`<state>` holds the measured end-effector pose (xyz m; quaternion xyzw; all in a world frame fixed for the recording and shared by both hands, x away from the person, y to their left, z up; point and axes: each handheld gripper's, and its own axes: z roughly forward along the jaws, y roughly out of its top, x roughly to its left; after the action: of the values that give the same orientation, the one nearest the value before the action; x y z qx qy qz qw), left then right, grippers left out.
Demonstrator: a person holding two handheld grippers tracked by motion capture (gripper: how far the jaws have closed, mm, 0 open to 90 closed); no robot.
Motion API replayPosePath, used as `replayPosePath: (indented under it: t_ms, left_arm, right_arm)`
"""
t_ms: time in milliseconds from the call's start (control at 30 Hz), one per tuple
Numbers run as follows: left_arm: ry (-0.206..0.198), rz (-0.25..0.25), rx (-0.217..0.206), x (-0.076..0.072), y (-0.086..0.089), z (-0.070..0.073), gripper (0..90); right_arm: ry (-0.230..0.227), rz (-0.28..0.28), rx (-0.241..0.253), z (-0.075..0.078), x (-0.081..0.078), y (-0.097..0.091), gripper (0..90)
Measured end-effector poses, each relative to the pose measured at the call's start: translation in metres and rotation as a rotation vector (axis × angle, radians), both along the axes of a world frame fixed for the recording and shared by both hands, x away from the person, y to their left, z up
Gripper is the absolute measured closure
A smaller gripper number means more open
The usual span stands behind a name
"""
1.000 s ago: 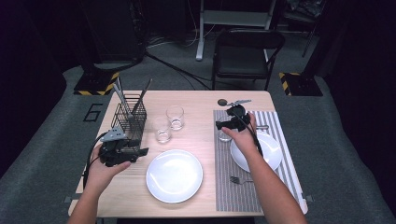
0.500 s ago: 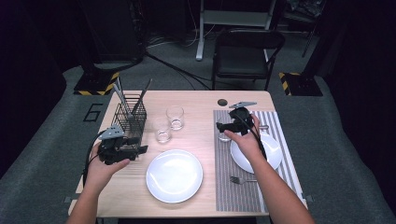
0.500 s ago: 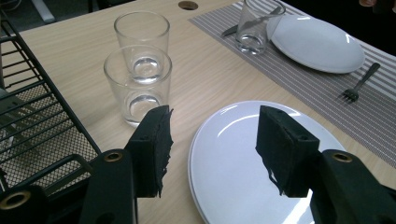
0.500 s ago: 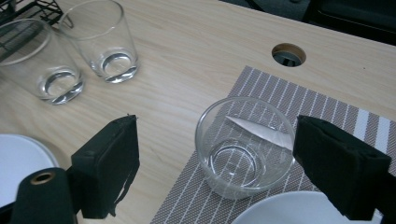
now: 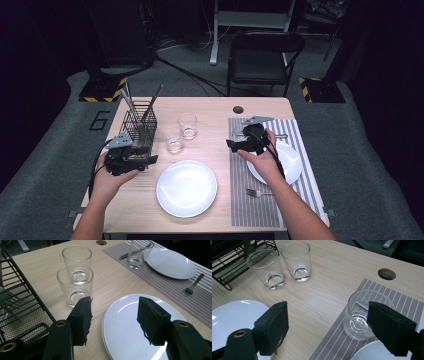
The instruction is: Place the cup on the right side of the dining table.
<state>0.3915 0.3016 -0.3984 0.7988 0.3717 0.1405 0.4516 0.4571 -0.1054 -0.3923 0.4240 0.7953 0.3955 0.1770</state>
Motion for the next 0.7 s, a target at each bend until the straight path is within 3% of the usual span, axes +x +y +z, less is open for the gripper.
replayPosePath:
  t_ms: [500,700]
  left_arm:
    - [-0.004,-0.001,-0.004,0.002,0.0,0.0,44.8]
    - [0.001,-0.004,-0.006,0.003,-0.002,-0.001,44.8]
  right_arm:
    - [-0.024,0.051,0.057,-0.001,-0.045,-0.011,22.3]
    - [-0.033,0.071,0.042,-0.01,-0.058,-0.015,22.4]
